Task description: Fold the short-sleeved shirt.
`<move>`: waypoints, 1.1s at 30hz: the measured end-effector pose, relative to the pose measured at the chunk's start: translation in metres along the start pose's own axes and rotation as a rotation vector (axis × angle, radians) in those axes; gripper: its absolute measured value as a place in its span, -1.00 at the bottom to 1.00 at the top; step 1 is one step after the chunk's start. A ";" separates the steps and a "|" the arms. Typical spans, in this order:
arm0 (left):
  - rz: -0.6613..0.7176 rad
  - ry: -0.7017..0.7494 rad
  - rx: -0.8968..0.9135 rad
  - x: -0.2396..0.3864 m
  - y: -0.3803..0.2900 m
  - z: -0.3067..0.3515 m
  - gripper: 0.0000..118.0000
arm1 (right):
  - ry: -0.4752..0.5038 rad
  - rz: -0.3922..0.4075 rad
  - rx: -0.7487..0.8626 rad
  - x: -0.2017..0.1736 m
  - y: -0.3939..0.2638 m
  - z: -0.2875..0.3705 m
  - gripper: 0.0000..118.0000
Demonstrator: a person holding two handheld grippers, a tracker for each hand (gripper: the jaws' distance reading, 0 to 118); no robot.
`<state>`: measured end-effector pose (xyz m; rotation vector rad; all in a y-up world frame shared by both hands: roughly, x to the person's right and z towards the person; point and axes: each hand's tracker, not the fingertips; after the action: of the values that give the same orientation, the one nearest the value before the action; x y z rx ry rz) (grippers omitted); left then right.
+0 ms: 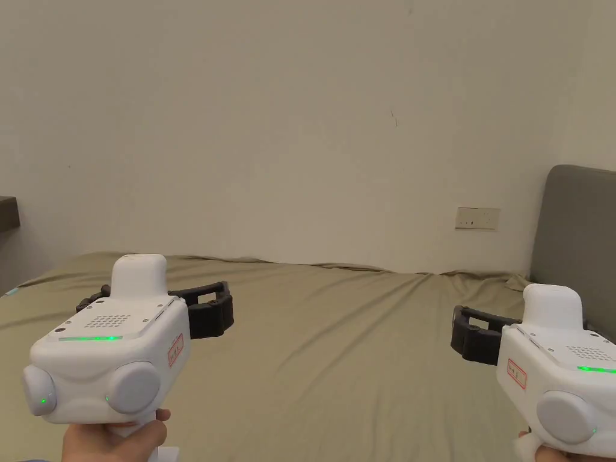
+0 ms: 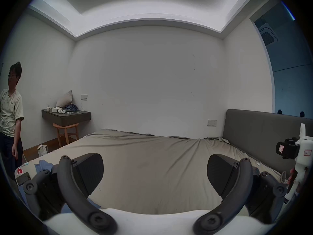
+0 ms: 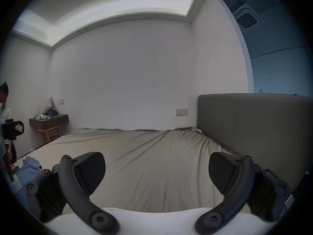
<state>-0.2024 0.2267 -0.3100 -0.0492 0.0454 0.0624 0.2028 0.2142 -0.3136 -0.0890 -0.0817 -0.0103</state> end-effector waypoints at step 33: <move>-0.018 -0.030 -0.019 0.007 -0.004 0.003 1.00 | 0.002 -0.004 -0.046 0.000 -0.003 0.001 1.00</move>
<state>-0.1946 0.2234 -0.3067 -0.0676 0.0147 0.0457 0.2029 0.2114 -0.3122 -0.1343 -0.0795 -0.0166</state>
